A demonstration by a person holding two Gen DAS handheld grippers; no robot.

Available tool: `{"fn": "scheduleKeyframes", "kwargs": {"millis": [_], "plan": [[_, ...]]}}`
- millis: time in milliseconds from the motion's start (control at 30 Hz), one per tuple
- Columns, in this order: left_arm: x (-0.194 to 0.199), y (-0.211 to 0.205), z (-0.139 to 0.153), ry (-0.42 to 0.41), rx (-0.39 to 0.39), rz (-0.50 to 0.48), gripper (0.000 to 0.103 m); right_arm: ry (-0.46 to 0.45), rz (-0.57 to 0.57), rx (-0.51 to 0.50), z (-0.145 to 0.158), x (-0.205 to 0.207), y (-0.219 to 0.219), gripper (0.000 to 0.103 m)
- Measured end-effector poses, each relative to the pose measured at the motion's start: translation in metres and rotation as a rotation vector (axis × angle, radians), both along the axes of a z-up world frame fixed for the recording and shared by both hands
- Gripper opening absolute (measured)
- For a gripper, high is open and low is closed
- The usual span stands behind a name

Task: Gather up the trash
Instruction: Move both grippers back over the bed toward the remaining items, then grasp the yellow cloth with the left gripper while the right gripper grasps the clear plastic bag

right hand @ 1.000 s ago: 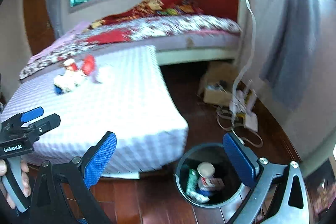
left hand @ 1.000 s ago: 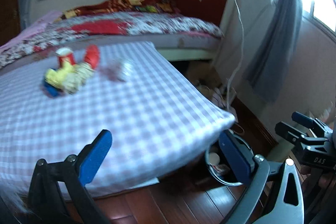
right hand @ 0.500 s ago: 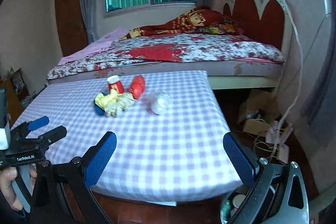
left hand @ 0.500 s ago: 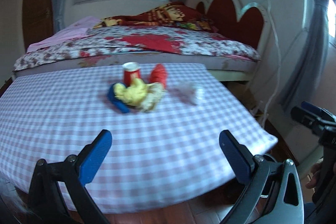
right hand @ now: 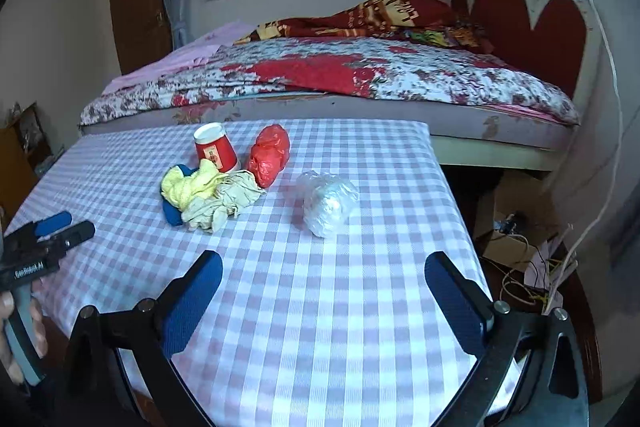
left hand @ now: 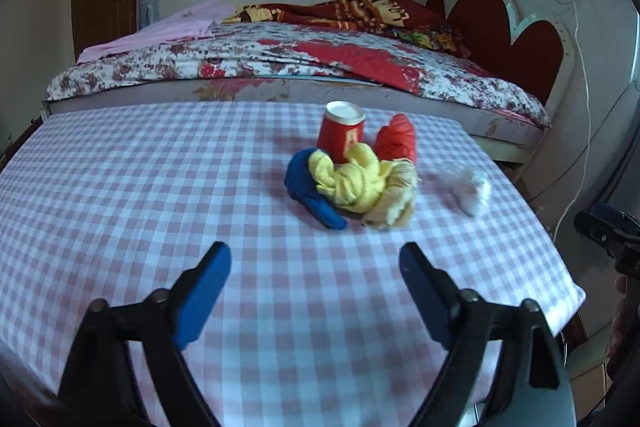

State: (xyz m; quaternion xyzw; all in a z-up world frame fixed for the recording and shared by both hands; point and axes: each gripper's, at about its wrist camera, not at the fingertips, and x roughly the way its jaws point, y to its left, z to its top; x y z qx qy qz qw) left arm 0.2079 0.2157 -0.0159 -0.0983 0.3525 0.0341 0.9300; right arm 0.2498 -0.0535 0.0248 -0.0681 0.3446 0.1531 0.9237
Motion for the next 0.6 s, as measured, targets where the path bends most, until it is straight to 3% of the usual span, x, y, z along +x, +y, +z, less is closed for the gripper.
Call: {"fn": "scheduleKeyframes", "kwargs": {"millis": [167, 400, 500, 600], "plan": [[0.032, 0.003, -0.017, 0.048, 0.015, -0.018, 0.070, 0.028, 0.001, -0.011, -0.016, 0.036, 0.007, 0.094], [0.076, 0.007, -0.052, 0.157, 0.036, -0.043, 0.066, 0.095, -0.009, -0.032, -0.047, 0.076, 0.017, 0.091], [0.076, 0.008, -0.034, 0.084, 0.015, -0.032, 0.064, 0.102, -0.018, -0.024, -0.053, 0.086, 0.018, 0.090], [0.086, -0.003, -0.029, 0.065, 0.019, -0.066, 0.064, 0.093, -0.023, -0.016, -0.055, 0.094, 0.020, 0.087]]}}
